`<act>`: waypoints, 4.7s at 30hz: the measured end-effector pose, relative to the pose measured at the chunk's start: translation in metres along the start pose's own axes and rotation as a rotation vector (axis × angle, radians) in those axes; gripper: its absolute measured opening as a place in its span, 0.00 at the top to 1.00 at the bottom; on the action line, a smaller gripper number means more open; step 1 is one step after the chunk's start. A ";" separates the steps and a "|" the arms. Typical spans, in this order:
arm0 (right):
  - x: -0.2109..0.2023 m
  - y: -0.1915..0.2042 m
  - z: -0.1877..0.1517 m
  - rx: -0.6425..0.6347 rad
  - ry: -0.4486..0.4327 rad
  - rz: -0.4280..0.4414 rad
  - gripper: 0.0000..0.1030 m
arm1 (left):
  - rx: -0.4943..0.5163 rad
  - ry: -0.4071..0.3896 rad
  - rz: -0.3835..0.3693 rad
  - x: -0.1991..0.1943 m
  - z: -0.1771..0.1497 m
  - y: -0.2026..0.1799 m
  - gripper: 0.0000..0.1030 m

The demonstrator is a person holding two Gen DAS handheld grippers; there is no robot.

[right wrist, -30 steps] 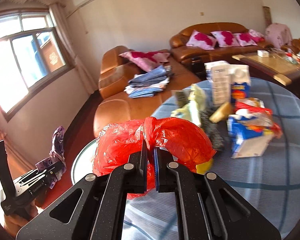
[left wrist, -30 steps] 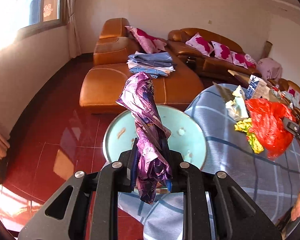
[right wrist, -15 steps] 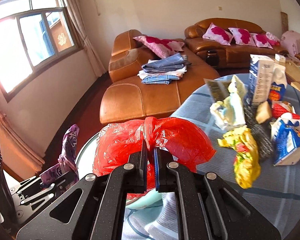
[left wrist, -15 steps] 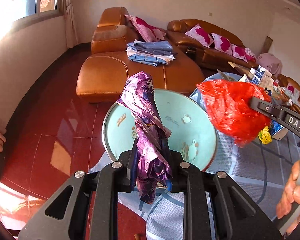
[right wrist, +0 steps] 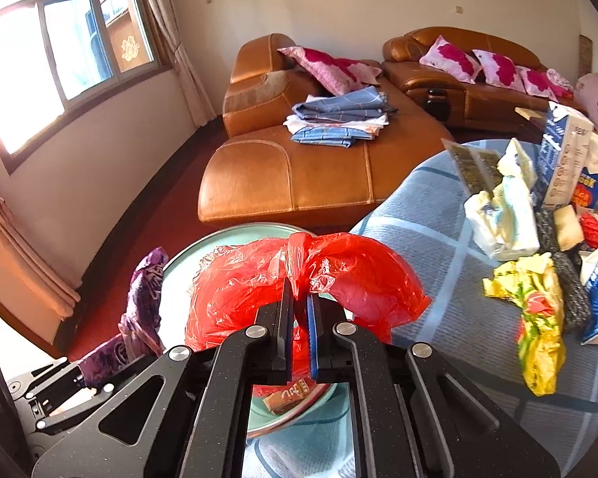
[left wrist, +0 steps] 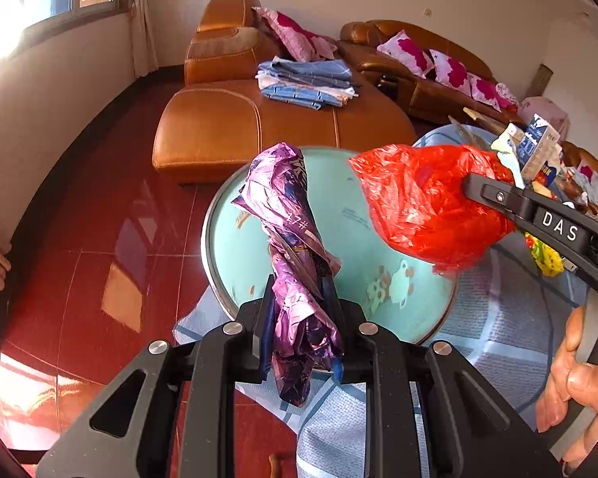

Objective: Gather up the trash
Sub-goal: 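Carry the red bag and purple wrapper over the wastebasket with both grippers, then open both grippers to drop the red bag and purple wrapper into the wastebasket, then move both grippers back toward the remaining trash on the table, then grasp the yellow plastic bag with the left gripper while the right gripper grasps the clear plastic wrapper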

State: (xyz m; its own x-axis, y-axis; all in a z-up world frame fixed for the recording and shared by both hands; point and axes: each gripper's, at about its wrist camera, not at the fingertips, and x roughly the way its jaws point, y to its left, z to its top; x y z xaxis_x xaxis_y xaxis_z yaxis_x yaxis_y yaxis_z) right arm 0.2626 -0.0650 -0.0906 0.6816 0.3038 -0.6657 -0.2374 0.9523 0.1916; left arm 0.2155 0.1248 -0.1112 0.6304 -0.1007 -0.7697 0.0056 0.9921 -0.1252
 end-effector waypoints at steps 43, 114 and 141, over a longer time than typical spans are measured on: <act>-0.065 -0.031 -0.006 0.124 -0.116 0.067 0.49 | -0.094 -0.123 0.187 -0.056 -0.001 0.016 0.23; -0.160 -0.259 -0.079 0.454 -0.184 -0.329 0.33 | 0.200 0.041 -0.178 0.053 0.013 -0.252 0.35; -0.150 -0.276 -0.046 0.552 -0.213 -0.232 0.96 | 0.185 0.003 -0.258 0.030 0.013 -0.228 0.79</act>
State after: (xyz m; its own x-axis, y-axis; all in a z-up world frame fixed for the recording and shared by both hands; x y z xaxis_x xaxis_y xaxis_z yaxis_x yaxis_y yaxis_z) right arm 0.1943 -0.3751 -0.0765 0.8086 0.0326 -0.5874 0.2859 0.8508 0.4408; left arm 0.2428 -0.1039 -0.0976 0.5873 -0.3511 -0.7293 0.3068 0.9303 -0.2008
